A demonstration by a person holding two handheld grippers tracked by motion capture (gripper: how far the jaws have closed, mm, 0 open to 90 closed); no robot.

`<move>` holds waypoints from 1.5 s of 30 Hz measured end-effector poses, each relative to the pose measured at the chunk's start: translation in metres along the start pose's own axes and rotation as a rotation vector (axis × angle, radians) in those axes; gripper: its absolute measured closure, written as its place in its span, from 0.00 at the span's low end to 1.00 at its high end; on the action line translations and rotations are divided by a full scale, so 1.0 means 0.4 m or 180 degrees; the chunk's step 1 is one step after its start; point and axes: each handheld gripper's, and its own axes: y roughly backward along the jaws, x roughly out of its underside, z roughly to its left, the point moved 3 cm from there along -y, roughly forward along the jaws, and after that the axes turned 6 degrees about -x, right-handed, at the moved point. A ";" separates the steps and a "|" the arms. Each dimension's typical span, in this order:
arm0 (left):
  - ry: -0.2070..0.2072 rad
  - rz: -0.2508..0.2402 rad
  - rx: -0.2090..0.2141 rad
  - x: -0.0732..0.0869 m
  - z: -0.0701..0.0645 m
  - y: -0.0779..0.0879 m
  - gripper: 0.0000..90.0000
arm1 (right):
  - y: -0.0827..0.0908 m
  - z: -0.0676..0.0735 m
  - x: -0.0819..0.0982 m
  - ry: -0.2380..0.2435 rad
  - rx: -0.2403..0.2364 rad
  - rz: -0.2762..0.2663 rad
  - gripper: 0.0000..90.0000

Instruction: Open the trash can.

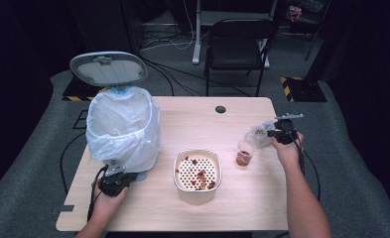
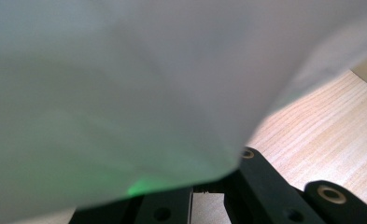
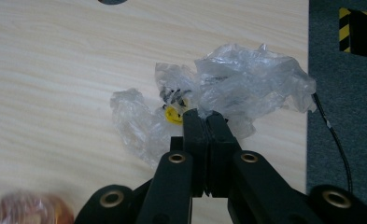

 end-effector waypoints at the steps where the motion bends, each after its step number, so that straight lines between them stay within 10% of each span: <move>1: 0.0006 0.0002 0.0004 0.000 0.001 0.000 1.00 | 0.014 -0.002 0.011 -0.0017 -0.0004 0.0008 0.99; 9: -0.0011 0.0009 -0.0005 0.000 0.000 0.000 1.00 | 0.085 0.001 0.085 -0.0021 -0.0071 -0.0028 0.99; 24: -0.0016 0.0017 0.0025 -0.002 0.002 0.000 1.00 | 0.230 0.145 0.260 0.0101 -0.0545 -0.0086 0.99; 35: -0.0016 0.0021 0.0028 -0.002 0.002 0.000 1.00 | 0.240 0.245 0.295 0.0241 -0.0882 -0.0053 0.98; 45: -0.0015 0.0062 0.0045 -0.002 0.004 0.002 1.00 | 0.285 0.255 0.289 0.0436 -0.0447 -0.0190 0.49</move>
